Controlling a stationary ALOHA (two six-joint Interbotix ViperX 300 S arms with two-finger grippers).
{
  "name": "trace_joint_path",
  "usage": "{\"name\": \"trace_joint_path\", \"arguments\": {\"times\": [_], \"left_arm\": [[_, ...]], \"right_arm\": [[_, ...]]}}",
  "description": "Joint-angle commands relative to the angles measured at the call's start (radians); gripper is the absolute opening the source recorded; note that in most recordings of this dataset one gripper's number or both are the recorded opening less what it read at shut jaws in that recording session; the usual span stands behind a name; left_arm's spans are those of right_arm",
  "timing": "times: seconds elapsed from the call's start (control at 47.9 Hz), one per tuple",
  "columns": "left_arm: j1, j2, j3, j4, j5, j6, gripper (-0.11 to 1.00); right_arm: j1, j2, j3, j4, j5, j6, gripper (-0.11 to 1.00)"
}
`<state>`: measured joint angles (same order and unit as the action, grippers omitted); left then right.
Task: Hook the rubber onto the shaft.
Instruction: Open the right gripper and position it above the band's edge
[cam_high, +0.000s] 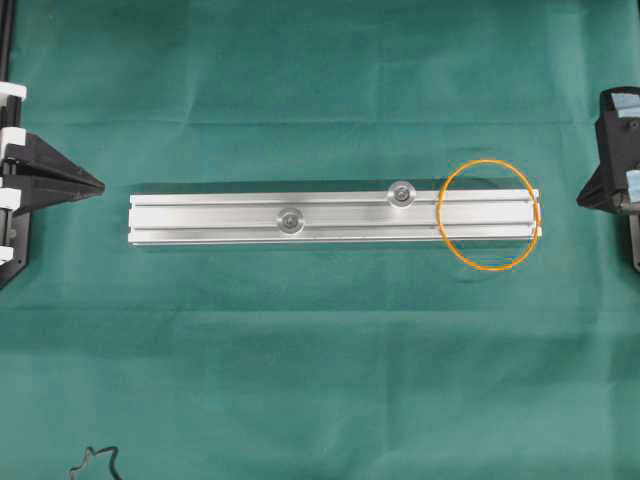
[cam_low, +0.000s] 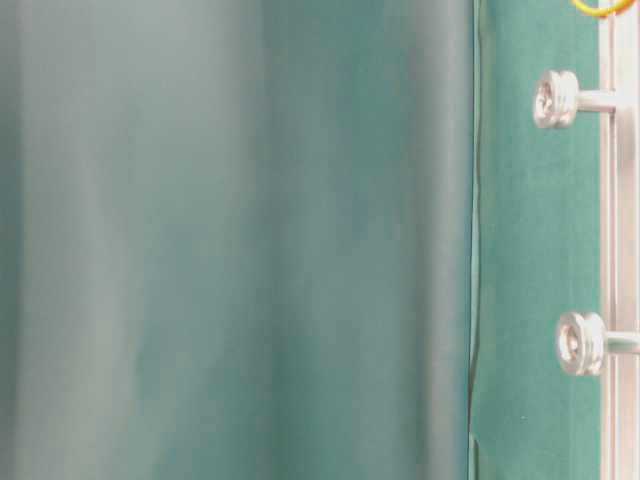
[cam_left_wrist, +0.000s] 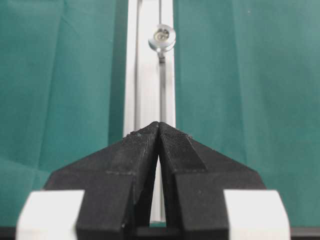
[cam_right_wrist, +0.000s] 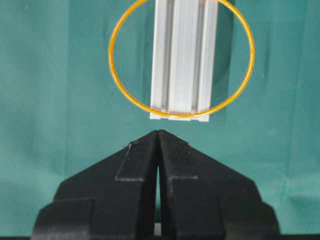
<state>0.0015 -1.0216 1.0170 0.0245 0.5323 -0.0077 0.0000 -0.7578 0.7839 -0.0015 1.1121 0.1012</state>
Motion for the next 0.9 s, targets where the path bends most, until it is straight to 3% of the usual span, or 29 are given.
{"name": "trace_joint_path", "arguments": {"times": [0.0, 0.146, 0.271, 0.334, 0.522, 0.605, 0.877], "left_arm": [[0.002, 0.009, -0.029, 0.003, -0.005, 0.0, 0.0], [0.002, 0.009, -0.029, 0.003, -0.005, 0.0, 0.0], [0.002, 0.009, -0.029, 0.003, -0.003, 0.0, 0.0], [0.002, 0.009, -0.029, 0.003, -0.003, 0.0, 0.0], [0.002, 0.011, -0.031, 0.003, -0.003, 0.0, 0.0], [0.002, 0.011, -0.029, 0.003, -0.003, 0.0, 0.0], [0.002, 0.011, -0.029, 0.003, -0.003, 0.0, 0.0]], "right_arm": [[0.0, 0.003, -0.025, -0.002, -0.002, 0.002, 0.03], [-0.002, 0.005, -0.025, -0.002, 0.0, 0.0, 0.04], [-0.002, 0.003, -0.025, -0.002, -0.003, 0.0, 0.16], [-0.002, 0.003, -0.025, -0.003, -0.003, 0.0, 0.27], [-0.002, 0.003, -0.025, -0.005, -0.005, 0.0, 0.79], [-0.002, 0.003, -0.025, -0.009, -0.003, 0.0, 0.93], [-0.002, 0.003, -0.025, -0.009, -0.003, 0.0, 0.94]]}}
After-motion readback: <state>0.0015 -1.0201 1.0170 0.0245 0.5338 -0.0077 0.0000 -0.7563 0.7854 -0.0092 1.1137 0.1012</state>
